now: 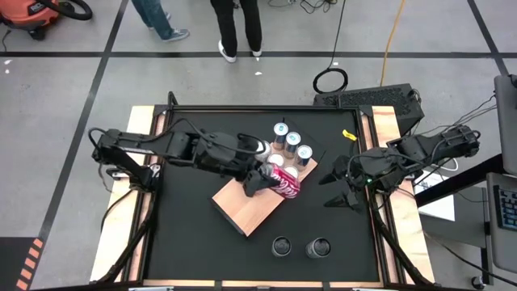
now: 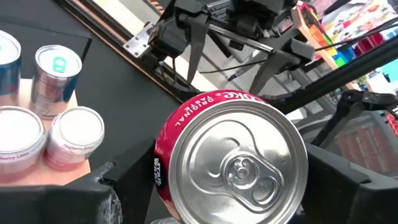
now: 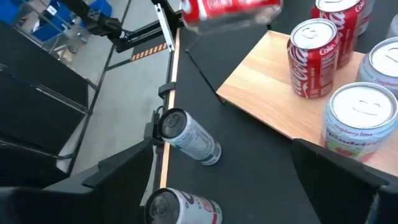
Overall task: Place canned beverage on shelf
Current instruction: Put the red white soda can on the shelf aligned with the other red white soda cans
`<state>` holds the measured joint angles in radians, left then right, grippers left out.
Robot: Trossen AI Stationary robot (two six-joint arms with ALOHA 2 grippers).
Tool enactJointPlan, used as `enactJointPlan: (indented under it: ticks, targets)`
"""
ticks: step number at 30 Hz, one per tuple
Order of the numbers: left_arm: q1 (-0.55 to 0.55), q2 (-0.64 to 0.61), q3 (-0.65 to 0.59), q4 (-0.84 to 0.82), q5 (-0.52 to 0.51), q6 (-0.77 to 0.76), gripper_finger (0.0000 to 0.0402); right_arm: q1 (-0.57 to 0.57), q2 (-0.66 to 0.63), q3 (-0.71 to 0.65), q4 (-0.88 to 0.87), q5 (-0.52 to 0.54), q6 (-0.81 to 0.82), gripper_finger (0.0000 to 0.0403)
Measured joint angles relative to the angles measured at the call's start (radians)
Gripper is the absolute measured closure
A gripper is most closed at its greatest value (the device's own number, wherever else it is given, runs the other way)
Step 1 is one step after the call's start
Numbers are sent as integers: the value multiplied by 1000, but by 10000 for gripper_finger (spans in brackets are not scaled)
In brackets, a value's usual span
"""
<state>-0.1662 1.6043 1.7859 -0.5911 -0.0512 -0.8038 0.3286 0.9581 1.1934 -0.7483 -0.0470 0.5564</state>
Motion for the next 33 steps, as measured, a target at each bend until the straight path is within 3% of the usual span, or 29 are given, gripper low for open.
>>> enactJointPlan:
  ticks: [12, 21, 33]
  targets:
    - [-48, 58, 0, 8, -60, -65, 94, 0, 0, 0, -7, 51, -9, 41]
    - [-104, 87, 0, 7, -162, -81, 94, 0, 0, 0, -15, 51, -19, 41]
    - [-131, 131, -2, -142, -212, -87, 94, 0, 1, 0, -15, 74, -19, 41]
